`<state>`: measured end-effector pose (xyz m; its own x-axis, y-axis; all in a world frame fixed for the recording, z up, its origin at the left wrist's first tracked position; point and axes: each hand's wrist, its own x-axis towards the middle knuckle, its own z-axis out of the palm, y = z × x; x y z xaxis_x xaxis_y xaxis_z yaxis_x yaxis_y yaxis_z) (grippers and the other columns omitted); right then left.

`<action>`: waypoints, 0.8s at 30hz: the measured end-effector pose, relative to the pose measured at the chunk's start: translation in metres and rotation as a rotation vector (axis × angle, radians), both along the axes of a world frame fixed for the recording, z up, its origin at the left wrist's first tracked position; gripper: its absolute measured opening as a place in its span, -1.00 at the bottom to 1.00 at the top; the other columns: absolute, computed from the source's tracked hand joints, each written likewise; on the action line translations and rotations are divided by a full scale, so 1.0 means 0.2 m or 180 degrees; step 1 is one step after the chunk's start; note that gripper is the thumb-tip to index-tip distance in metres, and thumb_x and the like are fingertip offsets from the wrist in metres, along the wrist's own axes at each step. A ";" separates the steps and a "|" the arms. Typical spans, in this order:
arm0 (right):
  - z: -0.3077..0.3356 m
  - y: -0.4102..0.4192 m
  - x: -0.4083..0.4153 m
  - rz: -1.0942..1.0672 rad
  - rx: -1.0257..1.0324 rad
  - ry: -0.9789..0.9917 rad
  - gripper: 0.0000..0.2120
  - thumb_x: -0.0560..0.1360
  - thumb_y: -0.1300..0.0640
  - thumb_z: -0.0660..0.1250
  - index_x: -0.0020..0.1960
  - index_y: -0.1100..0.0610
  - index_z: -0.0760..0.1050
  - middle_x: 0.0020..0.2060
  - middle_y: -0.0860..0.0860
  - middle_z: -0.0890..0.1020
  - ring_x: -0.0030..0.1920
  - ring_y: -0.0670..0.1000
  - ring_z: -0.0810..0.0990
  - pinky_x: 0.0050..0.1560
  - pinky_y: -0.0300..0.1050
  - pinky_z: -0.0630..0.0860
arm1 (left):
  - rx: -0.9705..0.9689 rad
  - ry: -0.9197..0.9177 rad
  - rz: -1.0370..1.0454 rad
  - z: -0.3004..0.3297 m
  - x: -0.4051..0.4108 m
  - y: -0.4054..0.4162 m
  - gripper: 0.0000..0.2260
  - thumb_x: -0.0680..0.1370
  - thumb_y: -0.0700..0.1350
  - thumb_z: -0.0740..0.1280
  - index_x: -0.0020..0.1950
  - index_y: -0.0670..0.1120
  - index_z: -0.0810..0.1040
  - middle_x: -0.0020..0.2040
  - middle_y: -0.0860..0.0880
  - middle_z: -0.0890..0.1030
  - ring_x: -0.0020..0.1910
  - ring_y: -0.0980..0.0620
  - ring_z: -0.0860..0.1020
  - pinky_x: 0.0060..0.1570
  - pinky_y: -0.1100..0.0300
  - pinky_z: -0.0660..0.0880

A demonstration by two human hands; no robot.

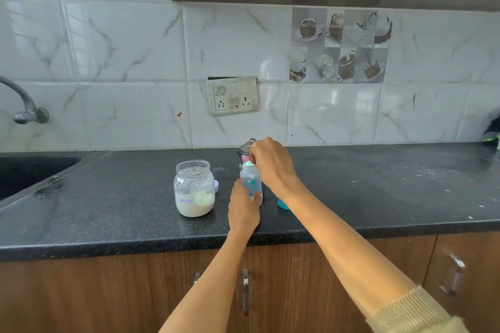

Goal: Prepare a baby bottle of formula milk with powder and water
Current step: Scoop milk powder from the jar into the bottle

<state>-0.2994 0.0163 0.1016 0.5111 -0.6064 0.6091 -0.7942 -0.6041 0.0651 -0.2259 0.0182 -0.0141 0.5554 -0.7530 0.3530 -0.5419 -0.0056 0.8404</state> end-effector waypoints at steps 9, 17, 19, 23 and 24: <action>0.05 -0.16 -0.06 0.0141 0.1775 -0.2119 -0.90 0.35 0.40 0.44 -0.26 0.23 0.64 -0.31 0.10 0.68 -0.30 0.03 0.67 -0.18 -0.06 0.66 | 0.0024 0.0035 0.0031 0.00 0.00 0.00 -0.58 0.54 -0.13 0.30 0.36 -0.11 0.30 0.29 -0.08 0.46 0.25 -0.07 0.47 0.20 0.06 0.44; 0.02 -0.25 -0.15 0.0296 0.3872 -0.3303 -0.82 0.40 0.36 0.43 -0.02 0.38 0.55 -0.61 0.01 0.59 -0.58 -0.12 0.59 -0.47 -0.32 0.57 | 0.0036 0.0036 -0.0004 0.00 0.00 0.00 -0.56 0.53 -0.11 0.33 0.37 -0.10 0.29 0.32 -0.09 0.44 0.27 -0.06 0.46 0.23 0.08 0.42; 0.00 -0.27 -0.16 0.0384 0.4007 -0.3473 -0.84 0.41 0.36 0.42 -0.03 0.37 0.55 -0.59 0.02 0.60 -0.58 -0.11 0.59 -0.48 -0.32 0.56 | 0.0036 0.0039 -0.0008 0.00 0.00 0.00 -0.56 0.53 -0.11 0.32 0.37 -0.10 0.28 0.32 -0.09 0.44 0.27 -0.06 0.46 0.23 0.09 0.42; -0.01 -0.28 -0.17 0.0543 0.4146 -0.3742 -0.94 0.40 0.36 0.43 -0.15 0.32 0.56 -0.57 0.05 0.61 -0.55 -0.09 0.61 -0.51 -0.31 0.55 | 0.0042 0.0072 -0.0002 0.00 0.00 0.00 -0.55 0.53 -0.11 0.33 0.37 -0.11 0.29 0.32 -0.09 0.44 0.27 -0.06 0.46 0.22 0.08 0.42; -0.01 -0.28 -0.18 0.0591 0.4162 -0.3817 -0.94 0.40 0.37 0.42 -0.18 0.31 0.55 -0.57 0.05 0.62 -0.55 -0.08 0.61 -0.52 -0.31 0.54 | 0.0042 0.0084 0.0003 0.00 0.00 0.00 -0.55 0.53 -0.11 0.33 0.37 -0.11 0.29 0.32 -0.10 0.44 0.27 -0.07 0.46 0.22 0.08 0.42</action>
<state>-0.3348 -0.0399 0.0992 0.3045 -0.9448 -0.1208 0.0363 0.1382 -0.9897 -0.2267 0.0191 -0.0137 0.5651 -0.7569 0.3283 -0.5194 -0.0172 0.8544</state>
